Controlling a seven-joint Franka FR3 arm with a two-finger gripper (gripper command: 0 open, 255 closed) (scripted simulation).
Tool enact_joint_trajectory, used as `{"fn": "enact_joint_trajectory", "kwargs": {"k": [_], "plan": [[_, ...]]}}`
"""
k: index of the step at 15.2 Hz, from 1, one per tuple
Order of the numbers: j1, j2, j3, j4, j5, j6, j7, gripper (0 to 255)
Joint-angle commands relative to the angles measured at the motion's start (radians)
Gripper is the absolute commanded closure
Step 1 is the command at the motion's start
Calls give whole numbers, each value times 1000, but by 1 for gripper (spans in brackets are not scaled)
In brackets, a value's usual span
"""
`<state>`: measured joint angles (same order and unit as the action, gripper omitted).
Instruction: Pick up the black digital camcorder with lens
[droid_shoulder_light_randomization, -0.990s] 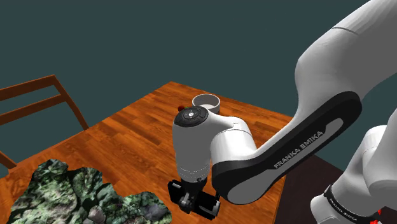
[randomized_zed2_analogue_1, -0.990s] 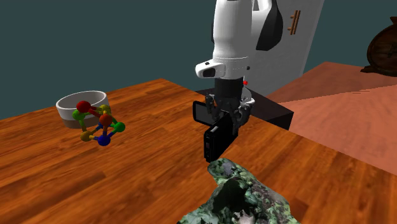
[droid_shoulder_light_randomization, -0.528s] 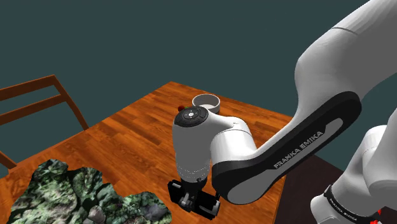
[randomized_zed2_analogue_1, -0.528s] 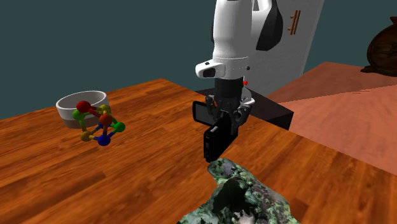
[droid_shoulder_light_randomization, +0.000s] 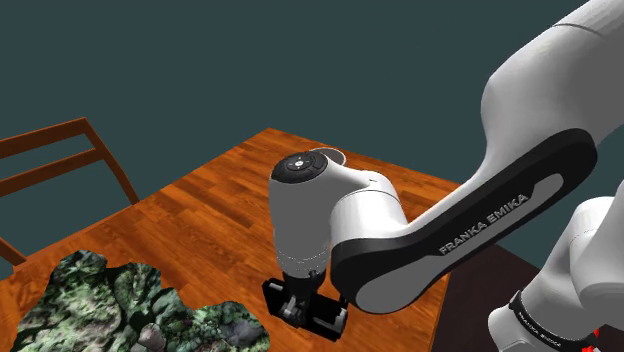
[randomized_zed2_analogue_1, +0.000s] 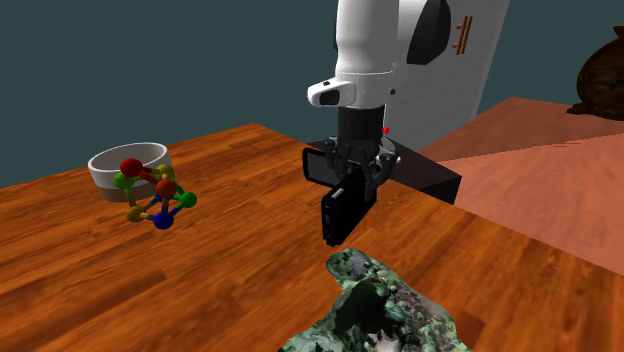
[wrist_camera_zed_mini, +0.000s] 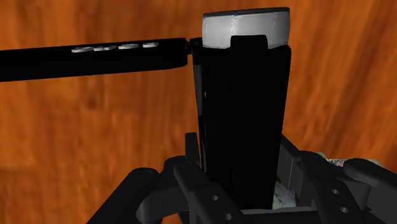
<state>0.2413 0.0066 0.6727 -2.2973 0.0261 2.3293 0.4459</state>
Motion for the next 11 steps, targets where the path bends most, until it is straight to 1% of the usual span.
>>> {"fn": "enact_joint_trajectory", "kwargs": {"k": [1,9,11], "plan": [[-1,-23,-1,9,19,-27,-14,255],[-2,-95,-10,62,69,-138,-50,255],[-2,-96,-10,63,70,-140,-50,255]]}}
